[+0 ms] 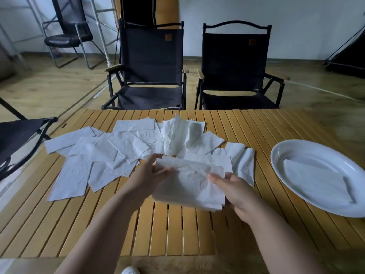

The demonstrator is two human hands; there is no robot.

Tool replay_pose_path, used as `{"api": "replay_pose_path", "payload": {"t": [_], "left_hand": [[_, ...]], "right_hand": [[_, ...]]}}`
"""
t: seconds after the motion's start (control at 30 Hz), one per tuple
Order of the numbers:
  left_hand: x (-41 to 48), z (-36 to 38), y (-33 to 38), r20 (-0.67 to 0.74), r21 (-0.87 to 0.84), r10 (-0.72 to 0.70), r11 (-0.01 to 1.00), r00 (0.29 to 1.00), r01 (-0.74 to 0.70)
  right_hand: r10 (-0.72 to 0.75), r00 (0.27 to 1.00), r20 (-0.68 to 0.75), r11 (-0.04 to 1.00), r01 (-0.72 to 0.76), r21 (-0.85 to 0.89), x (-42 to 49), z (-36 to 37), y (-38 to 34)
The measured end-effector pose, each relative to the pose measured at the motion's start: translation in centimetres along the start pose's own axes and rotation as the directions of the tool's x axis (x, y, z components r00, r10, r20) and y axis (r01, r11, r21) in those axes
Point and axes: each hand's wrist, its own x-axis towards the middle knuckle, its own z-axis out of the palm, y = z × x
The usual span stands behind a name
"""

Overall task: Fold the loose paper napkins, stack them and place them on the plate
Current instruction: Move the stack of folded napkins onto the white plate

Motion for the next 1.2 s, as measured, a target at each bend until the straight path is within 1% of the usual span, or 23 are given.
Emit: {"api": "replay_pose_path", "payload": {"t": [0.07,0.1,0.17,0.27,0.37,0.43,0.5,0.63,0.77,0.93,1.03,1.1,1.2], "left_hand": [[-0.4,0.9,-0.1,-0.017,-0.014,0.016,1.000,1.000,-0.017],[-0.5,1.5,-0.1,-0.024,-0.014,0.017,1.000,1.000,-0.017],[-0.7,2.8,0.0,0.008,-0.023,0.002,1.000,1.000,-0.002],[-0.6,5.3,0.6,0.103,-0.061,-0.003,0.998,0.995,0.010],[0.1,8.8,2.0,0.125,-0.114,0.006,0.993,0.992,0.008],[0.8,11.5,3.2,0.138,-0.144,0.013,0.990,0.990,0.008],[1.5,14.4,4.4,0.183,-0.175,0.038,0.984,0.982,-0.006],[3.5,20.1,6.6,0.290,-0.208,0.080,0.978,0.954,-0.018],[5.6,26.0,8.3,0.329,-0.151,0.079,0.988,0.941,-0.031],[7.8,31.4,9.2,0.347,-0.174,-0.040,0.979,0.937,0.106],[9.0,33.2,9.2,0.330,-0.109,-0.092,0.985,0.940,0.135],[9.7,34.2,9.1,0.302,-0.027,-0.085,0.995,0.950,0.098],[10.6,35.2,8.6,0.253,0.127,-0.027,0.992,0.967,-0.005]], "right_hand": [[0.056,0.998,0.033,0.995,-0.058,0.075,-0.3,-0.8,0.4],[0.052,0.998,0.029,0.995,-0.054,0.087,-0.4,-1.3,0.7],[0.015,0.999,-0.033,0.997,-0.013,0.072,-0.8,-2.2,1.2],[-0.039,0.986,-0.162,0.999,0.041,0.010,-1.5,-4.2,1.8],[-0.102,0.959,-0.263,0.995,0.099,-0.023,-2.1,-7.3,2.1],[-0.155,0.933,-0.326,0.988,0.149,-0.044,-2.4,-10.0,2.0],[-0.200,0.893,-0.403,0.980,0.182,-0.082,-2.6,-13.0,1.8],[-0.216,0.815,-0.538,0.976,0.170,-0.134,-2.2,-19.4,1.7],[-0.223,0.759,-0.611,0.970,0.110,-0.217,-0.7,-24.6,2.3],[-0.252,0.722,-0.644,0.955,0.079,-0.286,1.4,-28.6,3.5],[-0.270,0.716,-0.643,0.945,0.070,-0.319,2.7,-29.8,4.4],[-0.286,0.720,-0.632,0.934,0.062,-0.352,3.6,-30.1,5.0],[-0.287,0.747,-0.600,0.913,0.023,-0.408,4.8,-30.1,5.5]]}}
